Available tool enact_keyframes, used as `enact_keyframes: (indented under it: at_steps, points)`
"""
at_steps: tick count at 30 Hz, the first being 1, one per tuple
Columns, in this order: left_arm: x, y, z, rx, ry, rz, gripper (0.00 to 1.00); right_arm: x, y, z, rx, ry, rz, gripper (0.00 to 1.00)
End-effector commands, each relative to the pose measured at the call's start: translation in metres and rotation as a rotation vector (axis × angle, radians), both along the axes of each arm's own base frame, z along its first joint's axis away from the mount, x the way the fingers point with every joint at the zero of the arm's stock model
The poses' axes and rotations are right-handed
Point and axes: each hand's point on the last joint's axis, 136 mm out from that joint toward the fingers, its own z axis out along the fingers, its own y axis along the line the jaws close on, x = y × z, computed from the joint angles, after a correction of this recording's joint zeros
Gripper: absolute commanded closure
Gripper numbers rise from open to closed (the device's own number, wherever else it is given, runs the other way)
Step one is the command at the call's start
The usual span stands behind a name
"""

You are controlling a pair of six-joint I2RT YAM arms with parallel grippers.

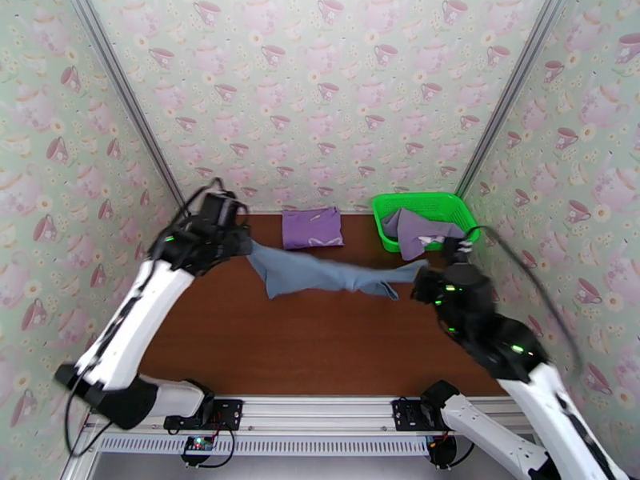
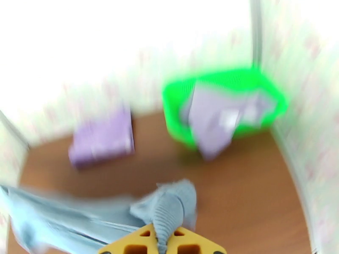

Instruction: Fold and stack the mixed laundry pile

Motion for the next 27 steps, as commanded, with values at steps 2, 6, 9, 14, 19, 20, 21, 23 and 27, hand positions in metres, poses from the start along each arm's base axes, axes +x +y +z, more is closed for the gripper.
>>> enact_keyframes:
  at_steps: [2,6,9,14,19,20,21,23,27]
  points:
    - [-0.029,0.034,0.045,0.061,-0.078,0.039,1.0,-0.007,-0.034,0.045,-0.178,-0.056,-0.128,1.0]
    - [-0.019,0.034,0.07,0.058,-0.132,0.017,1.0,0.026,-0.025,0.08,-0.251,-0.104,-0.169,1.0]
    - [0.008,0.024,0.073,0.042,-0.134,-0.011,1.0,0.063,-0.01,0.089,-0.253,-0.093,-0.147,1.0]
    - [0.066,0.009,0.065,0.001,-0.115,-0.055,1.0,0.135,0.013,0.08,-0.179,-0.058,-0.065,1.0]
    - [0.131,0.014,0.063,-0.024,-0.116,-0.061,1.0,0.203,0.026,0.079,-0.078,-0.045,0.015,1.0]
    - [0.144,0.018,0.068,-0.027,-0.137,-0.058,1.0,0.216,0.027,0.08,-0.063,-0.045,0.026,1.0]
    - [0.156,0.02,0.072,-0.034,-0.161,-0.058,1.0,0.226,0.029,0.083,-0.047,-0.044,0.036,1.0]
    - [0.167,0.028,0.084,-0.058,-0.216,-0.048,1.0,0.239,0.033,0.087,-0.028,-0.045,0.058,1.0]
    - [0.163,0.037,0.099,-0.088,-0.266,-0.035,1.0,0.242,0.04,0.086,-0.009,-0.041,0.096,1.0]
